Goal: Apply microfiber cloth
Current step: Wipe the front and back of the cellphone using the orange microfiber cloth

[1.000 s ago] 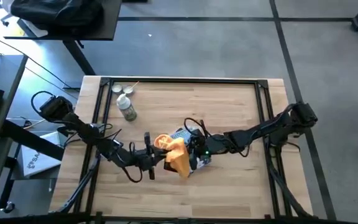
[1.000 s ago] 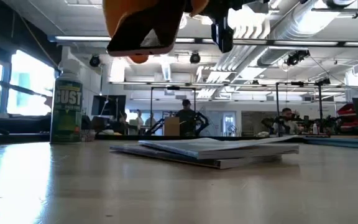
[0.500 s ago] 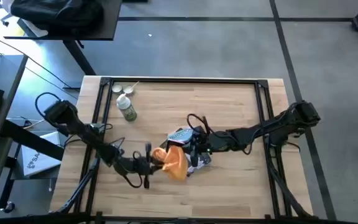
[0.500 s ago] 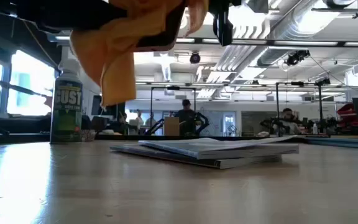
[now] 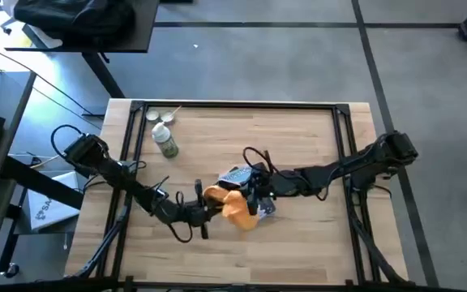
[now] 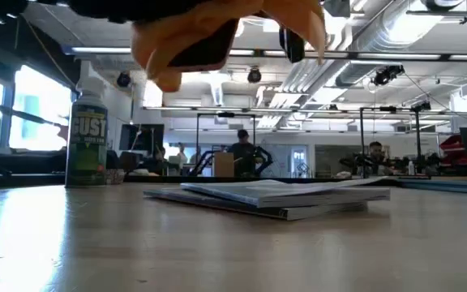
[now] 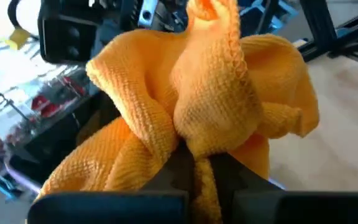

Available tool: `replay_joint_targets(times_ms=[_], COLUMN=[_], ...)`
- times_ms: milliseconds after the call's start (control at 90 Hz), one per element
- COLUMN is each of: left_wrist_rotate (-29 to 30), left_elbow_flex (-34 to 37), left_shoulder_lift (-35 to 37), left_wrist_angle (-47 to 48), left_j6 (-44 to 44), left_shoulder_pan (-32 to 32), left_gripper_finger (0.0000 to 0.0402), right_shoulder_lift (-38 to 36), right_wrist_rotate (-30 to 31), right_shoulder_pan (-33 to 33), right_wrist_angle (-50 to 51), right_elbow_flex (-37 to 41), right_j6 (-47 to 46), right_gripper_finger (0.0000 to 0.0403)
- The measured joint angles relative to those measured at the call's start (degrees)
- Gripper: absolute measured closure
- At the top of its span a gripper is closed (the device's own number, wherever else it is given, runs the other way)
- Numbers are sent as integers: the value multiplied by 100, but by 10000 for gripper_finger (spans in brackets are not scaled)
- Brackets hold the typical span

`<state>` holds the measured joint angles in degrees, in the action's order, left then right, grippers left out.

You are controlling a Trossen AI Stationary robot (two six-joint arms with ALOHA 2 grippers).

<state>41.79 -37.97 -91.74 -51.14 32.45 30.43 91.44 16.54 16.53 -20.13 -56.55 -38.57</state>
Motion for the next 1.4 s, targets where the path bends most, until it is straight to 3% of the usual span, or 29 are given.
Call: replay_joint_targets(times_ms=[322,600,933,1111,1400], left_wrist_rotate=[-655,-960,-760,-429,-607], left_elbow_flex=[-519,-567,-551,-653,-1148], left_shoulder_lift=[330,-194,-1184,-1071,-631], left_wrist_angle=[1682,1695,907,937,1843], left_j6=[-117,-665,-989,-807,-179], left_shoulder_pan=[-516,-343,114,143,-444], left_gripper_finger=[401,401,401,401,401], right_shoulder_lift=[7,31,28,8,7], right_wrist_rotate=[111,57,60,109,251], right_shoulder_pan=[-15,-4,-2,0,-9], right_wrist_angle=[183,186,125,77,211], right_elbow_flex=[4,9,9,6,4], right_j6=[3,29,18,0,-3], right_gripper_finger=[402,402,402,402,402])
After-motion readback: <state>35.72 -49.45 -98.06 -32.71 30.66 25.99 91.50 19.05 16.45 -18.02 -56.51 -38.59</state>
